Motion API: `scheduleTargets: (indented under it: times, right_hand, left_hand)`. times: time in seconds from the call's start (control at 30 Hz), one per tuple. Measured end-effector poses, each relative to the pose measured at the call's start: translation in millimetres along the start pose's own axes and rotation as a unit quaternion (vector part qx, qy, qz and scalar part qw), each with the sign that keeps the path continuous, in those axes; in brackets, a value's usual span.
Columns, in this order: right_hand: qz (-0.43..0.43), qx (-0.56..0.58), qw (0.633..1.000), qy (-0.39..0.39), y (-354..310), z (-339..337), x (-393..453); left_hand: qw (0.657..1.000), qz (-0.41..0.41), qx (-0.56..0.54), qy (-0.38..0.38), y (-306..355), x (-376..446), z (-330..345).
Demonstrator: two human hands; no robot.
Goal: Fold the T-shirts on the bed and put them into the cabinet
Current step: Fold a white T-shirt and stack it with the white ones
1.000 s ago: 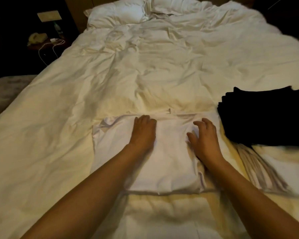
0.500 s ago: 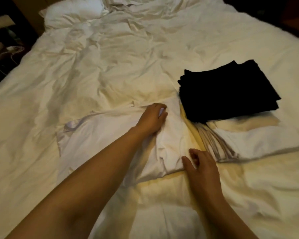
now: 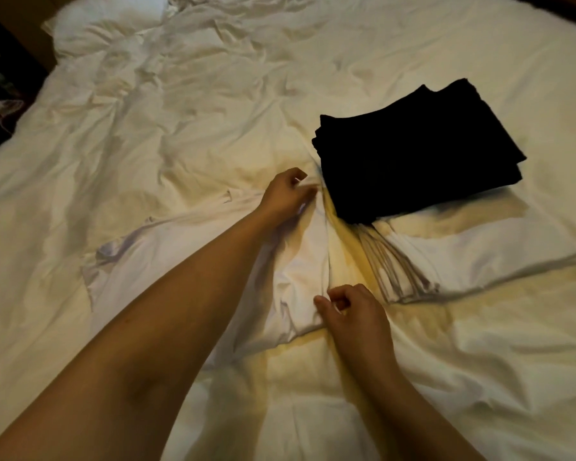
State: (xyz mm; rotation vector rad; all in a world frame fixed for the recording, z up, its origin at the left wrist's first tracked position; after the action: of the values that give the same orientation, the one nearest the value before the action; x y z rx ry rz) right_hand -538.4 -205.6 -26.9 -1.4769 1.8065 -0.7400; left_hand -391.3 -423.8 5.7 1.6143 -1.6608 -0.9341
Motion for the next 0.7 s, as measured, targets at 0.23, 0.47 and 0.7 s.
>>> scheduleTargets:
  times: [0.23, 0.47, 0.7]
  right_hand:
    - [0.02, 0.278, 0.957, 0.077, 4.3, -19.5, -7.5]
    - [0.035, 0.223, 0.974, 0.033, 17.6, -24.5, -3.6]
    - [0.022, 0.103, 0.993, 0.047, 20.8, -30.0, -4.4]
  left_hand:
    - [0.999, 0.006, -0.026, 0.041, -3.2, 8.7, -3.7]
    - [0.98, 0.0, 0.196, -0.034, -3.6, 10.9, 3.2]
    - [0.993, -0.002, 0.114, -0.014, -1.4, 18.3, 1.2]
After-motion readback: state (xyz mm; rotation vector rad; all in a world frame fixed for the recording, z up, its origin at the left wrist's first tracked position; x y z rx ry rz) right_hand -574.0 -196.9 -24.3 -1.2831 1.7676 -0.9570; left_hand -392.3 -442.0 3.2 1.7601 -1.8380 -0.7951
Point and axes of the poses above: each hand's wrist, its own x-axis towards the middle knuckle, its own z-axis out of the palm, y = z × x, the point moved 5 cm from there along x, towards the middle knuckle, and after that the axes turned 10 degrees about -x, right-handed, at the moved point
